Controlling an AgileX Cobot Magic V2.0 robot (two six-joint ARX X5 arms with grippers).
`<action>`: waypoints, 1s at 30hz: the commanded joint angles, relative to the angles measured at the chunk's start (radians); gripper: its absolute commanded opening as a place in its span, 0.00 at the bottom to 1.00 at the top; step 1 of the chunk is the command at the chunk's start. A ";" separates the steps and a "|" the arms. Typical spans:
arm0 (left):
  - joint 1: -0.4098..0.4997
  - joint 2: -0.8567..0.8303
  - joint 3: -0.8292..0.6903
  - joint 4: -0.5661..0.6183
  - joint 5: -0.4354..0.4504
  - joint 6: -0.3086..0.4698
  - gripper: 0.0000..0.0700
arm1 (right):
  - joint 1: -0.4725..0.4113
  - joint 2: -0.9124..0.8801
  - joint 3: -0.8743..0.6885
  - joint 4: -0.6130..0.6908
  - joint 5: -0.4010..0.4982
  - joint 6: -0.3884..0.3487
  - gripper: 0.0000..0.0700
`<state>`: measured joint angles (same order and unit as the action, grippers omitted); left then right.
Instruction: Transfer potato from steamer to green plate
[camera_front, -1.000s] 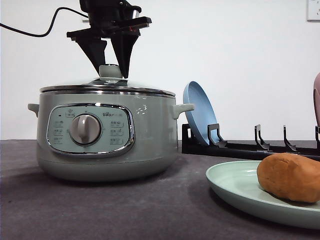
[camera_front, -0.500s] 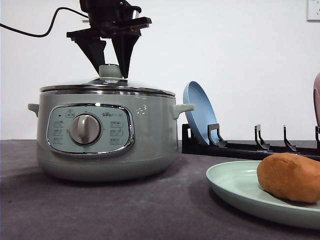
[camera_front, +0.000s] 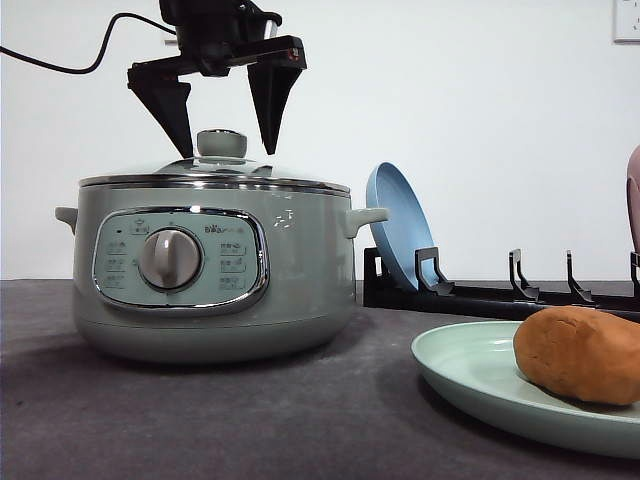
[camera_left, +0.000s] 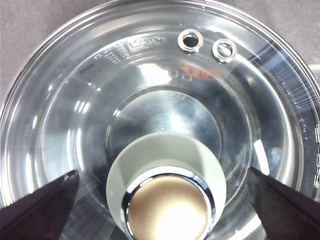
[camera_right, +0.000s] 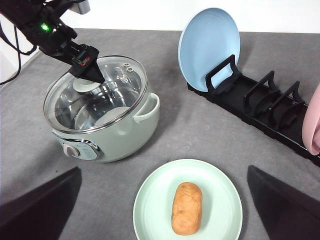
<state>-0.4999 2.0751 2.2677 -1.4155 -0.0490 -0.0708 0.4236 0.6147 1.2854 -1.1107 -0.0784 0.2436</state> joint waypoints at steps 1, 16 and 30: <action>-0.005 -0.030 0.033 -0.011 0.006 -0.009 1.00 | 0.005 0.004 0.017 0.006 0.000 0.003 1.00; -0.011 -0.361 0.028 -0.030 0.006 0.005 1.00 | 0.005 0.004 0.017 0.006 0.000 -0.011 1.00; -0.024 -0.980 -0.609 0.231 0.008 0.079 1.00 | 0.005 0.004 0.017 0.003 -0.001 -0.055 1.00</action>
<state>-0.5167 1.1321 1.7019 -1.2095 -0.0463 -0.0090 0.4236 0.6147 1.2854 -1.1117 -0.0785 0.2125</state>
